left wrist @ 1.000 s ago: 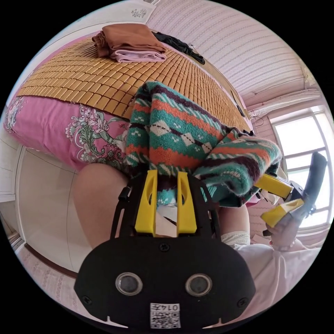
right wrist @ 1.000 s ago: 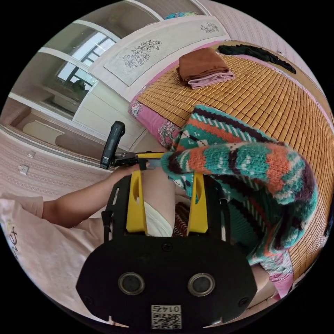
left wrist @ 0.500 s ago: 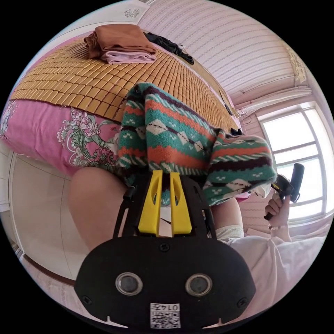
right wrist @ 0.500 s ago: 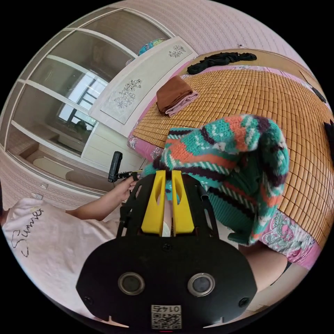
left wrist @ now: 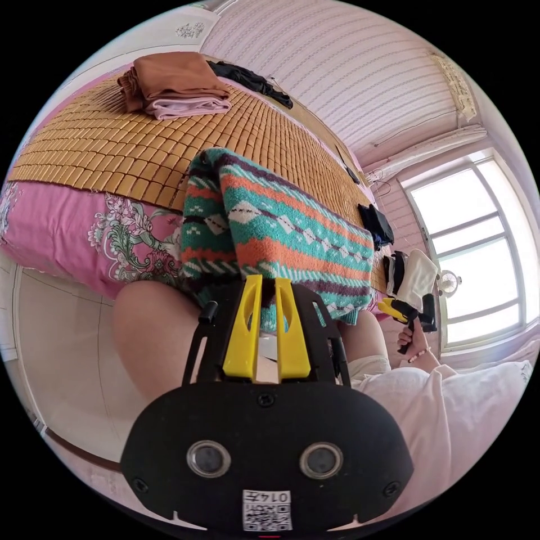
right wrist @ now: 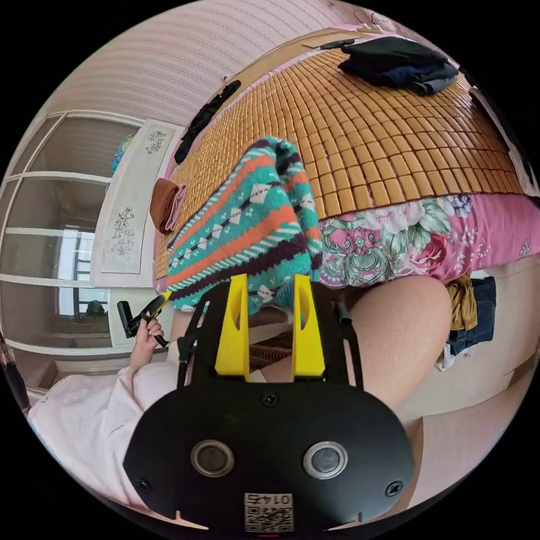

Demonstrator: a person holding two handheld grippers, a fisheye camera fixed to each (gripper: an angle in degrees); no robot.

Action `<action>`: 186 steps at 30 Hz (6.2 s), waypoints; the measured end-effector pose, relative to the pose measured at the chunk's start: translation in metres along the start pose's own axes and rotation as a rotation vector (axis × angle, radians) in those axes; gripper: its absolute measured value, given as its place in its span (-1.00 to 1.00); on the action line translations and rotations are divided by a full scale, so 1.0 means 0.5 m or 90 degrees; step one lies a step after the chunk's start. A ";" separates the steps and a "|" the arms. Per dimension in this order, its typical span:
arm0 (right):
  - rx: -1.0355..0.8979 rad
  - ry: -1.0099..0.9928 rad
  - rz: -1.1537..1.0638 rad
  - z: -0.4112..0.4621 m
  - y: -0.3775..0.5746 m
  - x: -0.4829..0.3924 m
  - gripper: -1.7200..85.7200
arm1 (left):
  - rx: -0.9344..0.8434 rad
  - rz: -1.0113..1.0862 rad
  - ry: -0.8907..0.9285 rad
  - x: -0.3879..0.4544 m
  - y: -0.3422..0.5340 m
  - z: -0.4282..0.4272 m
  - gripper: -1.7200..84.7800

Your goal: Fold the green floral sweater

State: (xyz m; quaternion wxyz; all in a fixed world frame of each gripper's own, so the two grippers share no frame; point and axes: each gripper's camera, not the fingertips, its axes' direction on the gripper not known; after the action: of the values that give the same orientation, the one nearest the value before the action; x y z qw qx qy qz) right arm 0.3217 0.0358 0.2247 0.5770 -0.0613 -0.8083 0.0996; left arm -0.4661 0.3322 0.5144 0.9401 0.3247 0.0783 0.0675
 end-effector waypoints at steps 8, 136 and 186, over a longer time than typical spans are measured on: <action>-0.024 0.101 -0.005 0.044 -0.050 -0.017 -0.65 | -0.002 0.013 -0.010 0.025 -0.004 -0.015 -0.86; 0.024 0.304 -0.088 -0.383 -0.762 -0.203 -0.54 | 0.177 0.216 -0.344 0.414 -0.391 -0.096 -0.77; -0.082 0.234 -0.139 -0.134 -0.421 -0.164 -0.65 | -0.031 0.309 -0.211 0.350 -0.336 0.064 -0.70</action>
State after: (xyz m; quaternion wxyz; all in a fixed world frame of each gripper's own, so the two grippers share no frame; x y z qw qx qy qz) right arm 0.4151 -0.1806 0.2193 0.7171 -0.0272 -0.6959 -0.0278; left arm -0.2760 0.2131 0.4170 0.9041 0.3178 -0.1580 0.2379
